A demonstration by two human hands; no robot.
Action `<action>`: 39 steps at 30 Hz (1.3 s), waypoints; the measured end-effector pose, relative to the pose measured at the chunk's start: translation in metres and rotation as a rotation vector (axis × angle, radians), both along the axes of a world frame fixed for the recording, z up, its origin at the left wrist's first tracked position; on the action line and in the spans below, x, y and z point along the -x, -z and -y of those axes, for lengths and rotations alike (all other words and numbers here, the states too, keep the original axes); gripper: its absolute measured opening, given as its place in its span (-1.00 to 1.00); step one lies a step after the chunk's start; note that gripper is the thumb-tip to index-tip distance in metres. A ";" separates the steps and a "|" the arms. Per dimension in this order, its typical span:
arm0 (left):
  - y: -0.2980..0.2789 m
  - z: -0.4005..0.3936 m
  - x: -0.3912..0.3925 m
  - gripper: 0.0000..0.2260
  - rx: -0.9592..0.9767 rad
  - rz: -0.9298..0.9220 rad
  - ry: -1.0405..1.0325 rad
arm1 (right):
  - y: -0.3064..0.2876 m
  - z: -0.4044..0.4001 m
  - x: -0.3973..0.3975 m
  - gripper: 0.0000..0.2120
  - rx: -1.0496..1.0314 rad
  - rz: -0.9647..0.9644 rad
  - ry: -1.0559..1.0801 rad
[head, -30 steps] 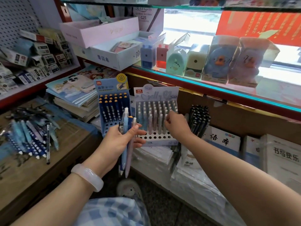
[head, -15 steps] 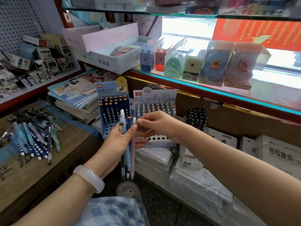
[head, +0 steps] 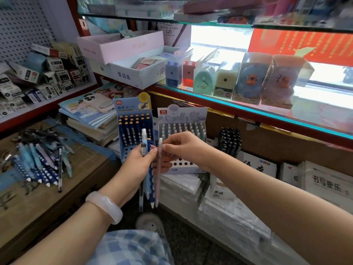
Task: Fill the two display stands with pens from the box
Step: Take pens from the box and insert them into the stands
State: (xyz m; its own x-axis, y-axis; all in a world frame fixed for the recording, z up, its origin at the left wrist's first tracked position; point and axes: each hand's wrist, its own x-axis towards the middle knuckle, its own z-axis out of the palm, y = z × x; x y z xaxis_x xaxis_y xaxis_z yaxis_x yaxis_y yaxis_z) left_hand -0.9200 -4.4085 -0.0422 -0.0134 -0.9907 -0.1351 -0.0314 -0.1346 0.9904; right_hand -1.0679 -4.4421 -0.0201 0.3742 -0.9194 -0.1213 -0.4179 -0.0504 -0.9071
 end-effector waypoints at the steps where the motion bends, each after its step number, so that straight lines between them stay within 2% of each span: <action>1: 0.000 0.000 0.001 -0.80 0.012 0.014 0.008 | 0.000 0.001 0.000 -0.86 0.029 -0.037 0.004; 4: -0.002 0.002 0.002 -0.83 0.031 0.026 -0.025 | -0.004 0.007 0.004 -0.88 0.092 -0.069 0.052; 6: -0.002 0.005 -0.002 -0.86 0.033 0.035 -0.094 | -0.005 0.018 0.012 -0.90 0.164 -0.080 0.173; 9: 0.001 0.007 -0.010 -0.86 0.026 0.034 -0.151 | 0.004 0.030 0.024 -0.92 0.323 -0.204 0.317; 14: 0.005 0.006 -0.014 -0.88 0.045 0.076 -0.128 | 0.031 0.031 0.024 -0.89 0.437 -0.406 0.355; 17: 0.006 0.007 -0.015 -0.88 0.071 0.068 -0.106 | 0.040 0.032 0.021 -0.87 0.442 -0.473 0.358; 32: 0.013 0.012 -0.017 -0.87 0.071 0.073 -0.116 | 0.044 0.034 0.019 -0.85 0.450 -0.474 0.347; 39: 0.013 0.013 -0.017 -0.87 0.048 0.032 -0.080 | 0.057 0.038 0.018 -0.87 0.368 -0.525 0.319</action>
State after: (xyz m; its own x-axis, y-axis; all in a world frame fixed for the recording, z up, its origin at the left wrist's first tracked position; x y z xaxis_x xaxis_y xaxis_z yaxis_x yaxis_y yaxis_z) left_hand -0.9027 -4.4214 -0.0556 0.0699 -0.9938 -0.0865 -0.0542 -0.0903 0.9944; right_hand -1.0858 -4.4801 -0.0774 0.0577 -0.9901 0.1276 -0.8402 -0.1172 -0.5295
